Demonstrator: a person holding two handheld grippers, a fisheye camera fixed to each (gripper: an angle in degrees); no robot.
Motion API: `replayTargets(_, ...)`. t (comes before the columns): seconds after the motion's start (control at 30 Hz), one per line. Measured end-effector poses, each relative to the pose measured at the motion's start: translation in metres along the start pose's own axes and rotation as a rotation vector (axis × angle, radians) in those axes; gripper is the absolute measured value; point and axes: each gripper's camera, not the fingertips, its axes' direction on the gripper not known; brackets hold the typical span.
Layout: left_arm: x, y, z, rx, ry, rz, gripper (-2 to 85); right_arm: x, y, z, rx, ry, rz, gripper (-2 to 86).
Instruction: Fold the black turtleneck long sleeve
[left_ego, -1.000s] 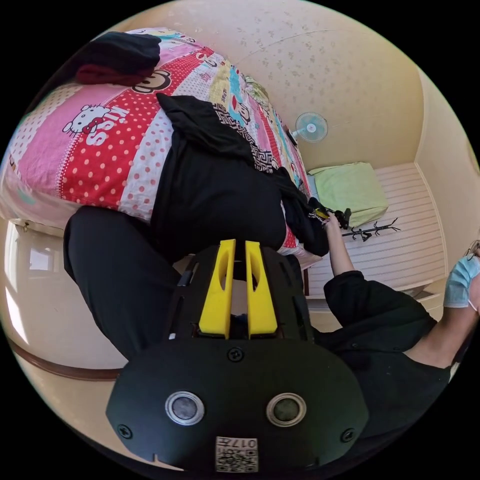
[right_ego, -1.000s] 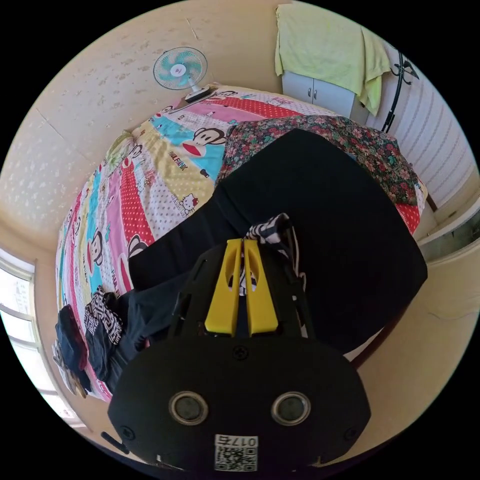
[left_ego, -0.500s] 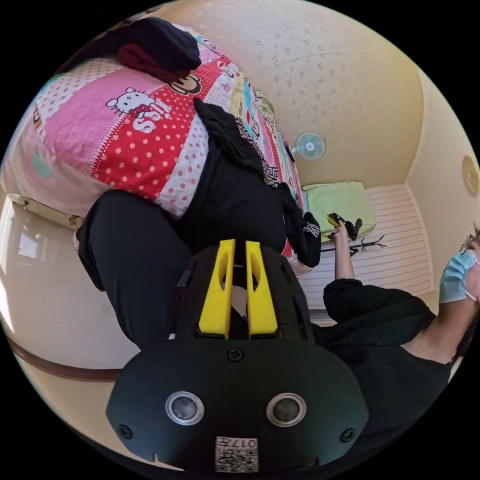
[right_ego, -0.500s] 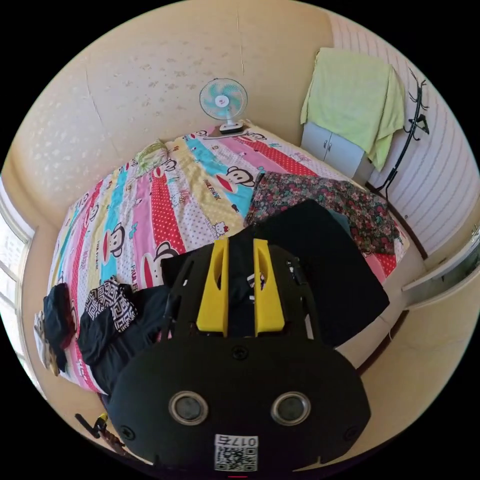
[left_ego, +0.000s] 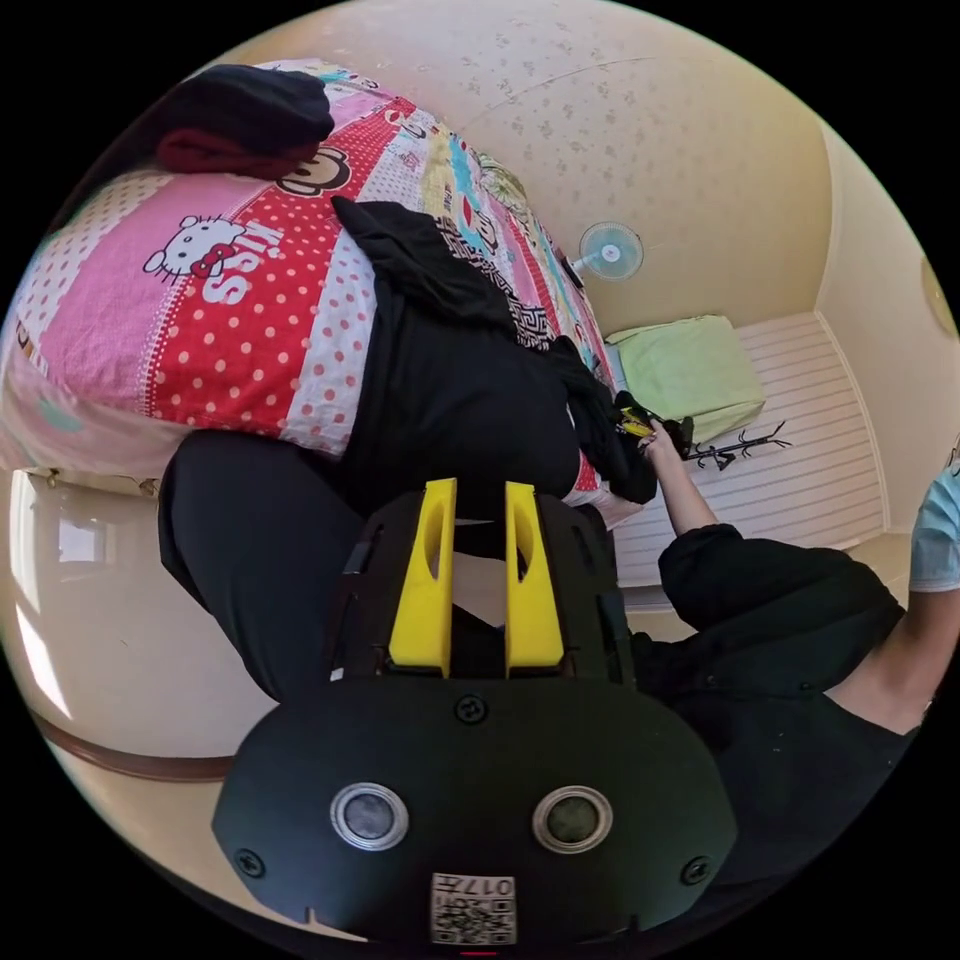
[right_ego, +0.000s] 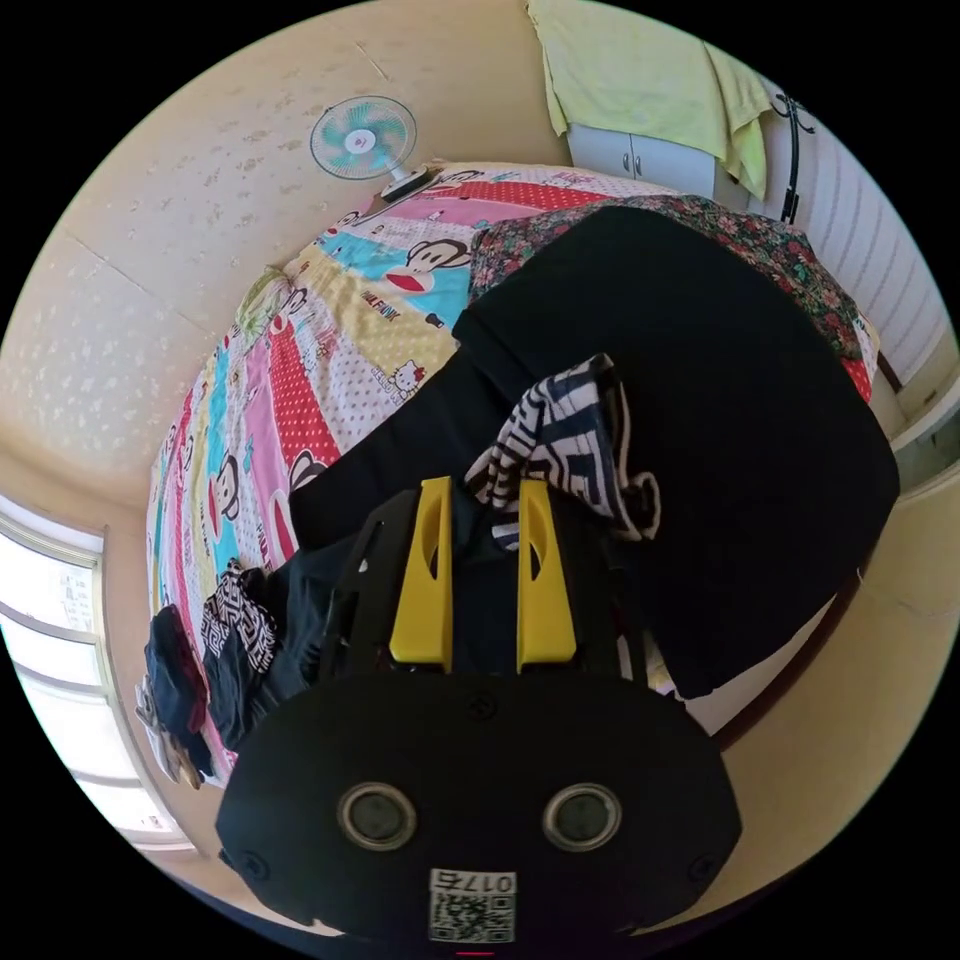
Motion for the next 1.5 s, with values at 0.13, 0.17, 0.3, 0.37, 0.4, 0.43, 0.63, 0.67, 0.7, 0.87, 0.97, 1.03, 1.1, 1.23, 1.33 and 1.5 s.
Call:
replayTargets(0.13,-0.007,0.006,0.003,0.007,0.004,-0.027,8.1,-0.056,0.000,-0.034,0.121,-0.159,-0.063,2.9)
replayTargets(0.17,-0.008,0.007,0.004,0.005,-0.001,-0.028,8.1,-0.073,0.003,-0.045,0.169,-0.181,-0.105,2.7)
replayTargets(0.3,-0.009,0.006,0.017,-0.011,-0.012,-0.036,8.0,-0.224,0.052,-0.100,0.389,-0.429,-0.528,2.3)
replayTargets(0.37,-0.006,0.005,0.026,-0.013,-0.008,-0.031,8.1,-0.292,0.089,-0.104,0.383,-0.569,-0.720,2.3)
replayTargets(0.4,-0.004,0.004,0.033,-0.013,-0.008,-0.030,8.1,-0.333,0.119,-0.098,0.356,-0.645,-0.840,2.4)
replayTargets(0.43,-0.003,0.004,0.040,-0.016,-0.006,-0.031,8.1,-0.372,0.152,-0.082,0.303,-0.705,-0.950,2.5)
replayTargets(0.63,-0.004,0.007,0.069,-0.052,-0.004,-0.041,8.7,-0.488,0.304,0.100,-0.282,-0.497,-1.215,3.1)
replayTargets(0.67,-0.005,0.007,0.069,-0.051,-0.007,-0.040,8.7,-0.488,0.312,0.110,-0.308,-0.453,-1.219,3.2)
replayTargets(0.7,-0.006,0.009,0.068,-0.040,-0.027,-0.037,8.8,-0.481,0.319,0.109,-0.281,-0.473,-1.208,3.2)
replayTargets(0.87,-0.014,-0.005,0.072,-0.005,-0.081,-0.015,9.9,-0.457,0.291,0.053,-0.069,-0.439,-1.183,6.0)
replayTargets(0.97,-0.007,-0.039,0.083,0.041,-0.075,0.054,10.0,-0.452,0.258,0.042,0.033,-0.187,-1.114,6.7)
replayTargets(1.03,0.005,-0.078,0.093,0.092,-0.134,0.116,10.0,-0.444,0.235,0.056,-0.056,-0.047,-1.045,6.3)
replayTargets(1.1,0.009,-0.112,0.103,0.112,-0.195,0.142,10.0,-0.439,0.225,0.085,-0.154,0.142,-1.037,4.2)
replayTargets(1.23,-0.005,-0.189,0.133,0.161,-0.390,0.116,10.9,-0.422,0.215,0.097,-0.085,0.186,-1.010,1.4)
replayTargets(1.33,-0.030,-0.232,0.183,0.136,-0.458,0.091,11.2,-0.428,0.220,0.098,-0.073,0.169,-0.990,1.1)
replayTargets(1.5,-0.055,-0.253,0.245,0.017,-0.540,0.075,2.4,-0.441,0.229,0.109,-0.041,0.240,-1.037,0.8)
